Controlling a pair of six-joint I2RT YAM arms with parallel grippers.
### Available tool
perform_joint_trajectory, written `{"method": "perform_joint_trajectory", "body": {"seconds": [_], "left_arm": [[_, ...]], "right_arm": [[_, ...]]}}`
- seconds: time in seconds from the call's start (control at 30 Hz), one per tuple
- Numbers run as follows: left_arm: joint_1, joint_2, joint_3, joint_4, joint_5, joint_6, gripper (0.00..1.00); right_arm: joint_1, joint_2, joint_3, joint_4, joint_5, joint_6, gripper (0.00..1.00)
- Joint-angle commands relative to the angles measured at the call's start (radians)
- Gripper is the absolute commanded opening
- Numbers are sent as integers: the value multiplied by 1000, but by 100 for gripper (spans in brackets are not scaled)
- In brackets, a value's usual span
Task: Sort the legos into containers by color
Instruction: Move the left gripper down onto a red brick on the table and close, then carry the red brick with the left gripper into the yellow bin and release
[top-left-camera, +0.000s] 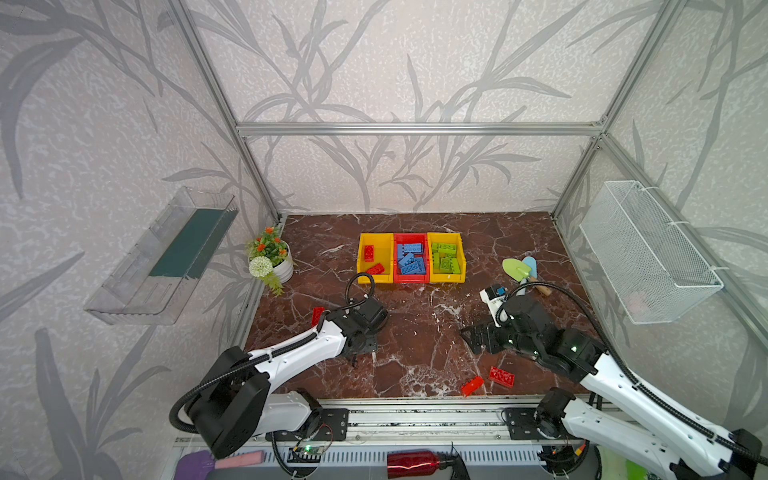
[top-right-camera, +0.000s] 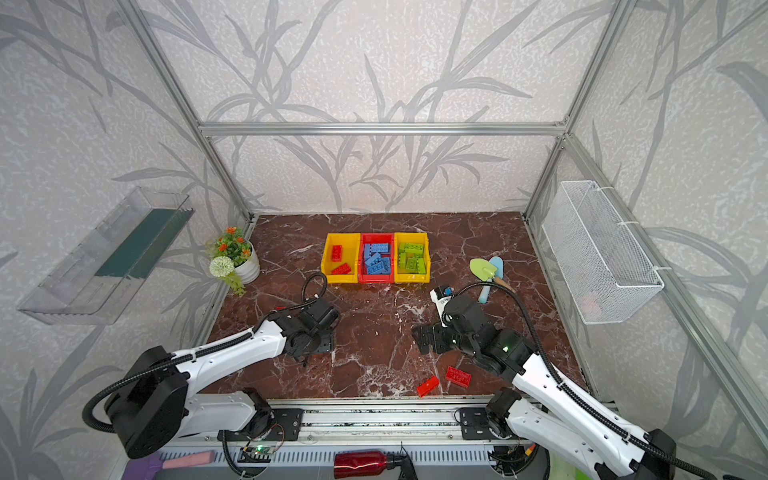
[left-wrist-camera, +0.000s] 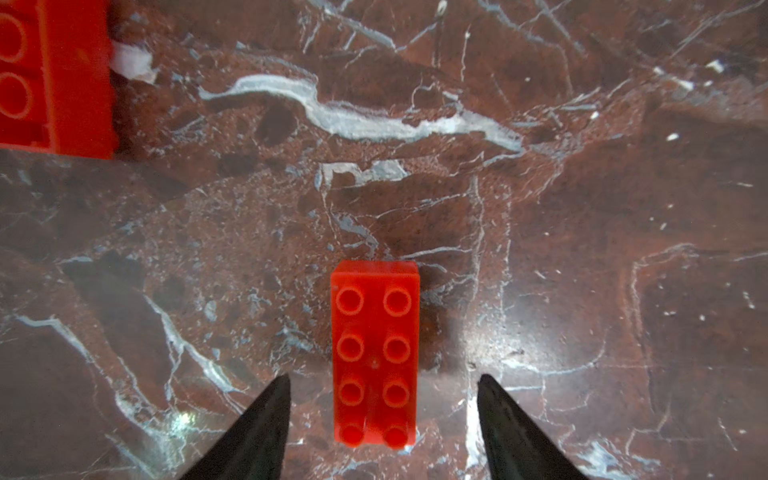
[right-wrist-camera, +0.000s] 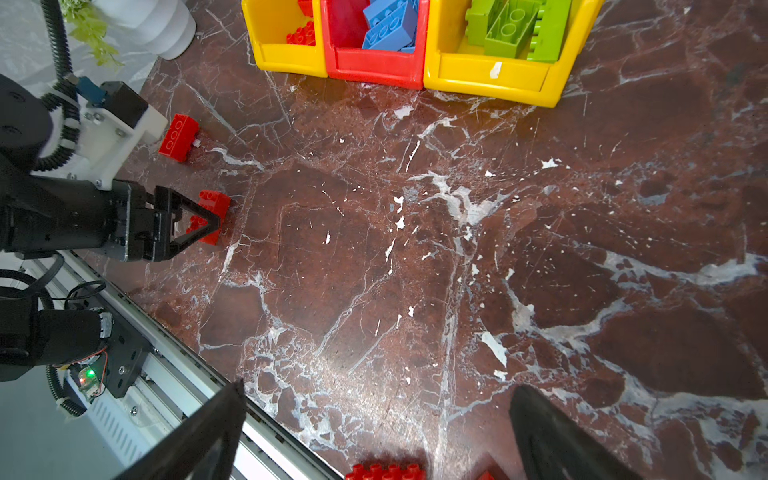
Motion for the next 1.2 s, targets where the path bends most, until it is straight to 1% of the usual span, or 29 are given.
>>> {"method": "perform_joint_trajectory", "body": {"seconds": [0.0,0.13,0.23,0.27,0.43,0.5,0.53,0.67,0.77,0.9,1.03,1.17], "left_arm": [[1,49,-10,41,-17,-18,70],[3,101,-6,67,-18,-22,67],[3,119,6,70,-19,-24,61],[4,124,12,67,-23,-22,58],[4,163,84,11,-36,2,30],[5,177,128,-17,-38,21,23],[5,182,157,-35,-44,30,21],[7,201,288,-88,-87,76,21],[30,249,409,-119,-120,126,20],[97,343,562,-129,-99,196,21],[171,443,714,-129,-55,244,21],[219,548,871,-161,-30,280,21]], "right_arm": [[6,-13,-1,-29,21,6,99],[7,-14,-8,-31,21,3,99],[8,-13,-12,-29,27,1,99],[8,-11,-13,-27,29,0,99],[8,0,-13,-13,35,-5,99],[8,11,-10,-6,33,-9,99],[7,17,-8,-1,32,-11,99],[7,29,-6,20,33,-16,99],[7,20,-16,44,41,-12,99],[6,10,-19,50,55,-21,99],[3,21,-10,54,72,-34,99],[-15,48,-7,86,59,-31,99]]}}
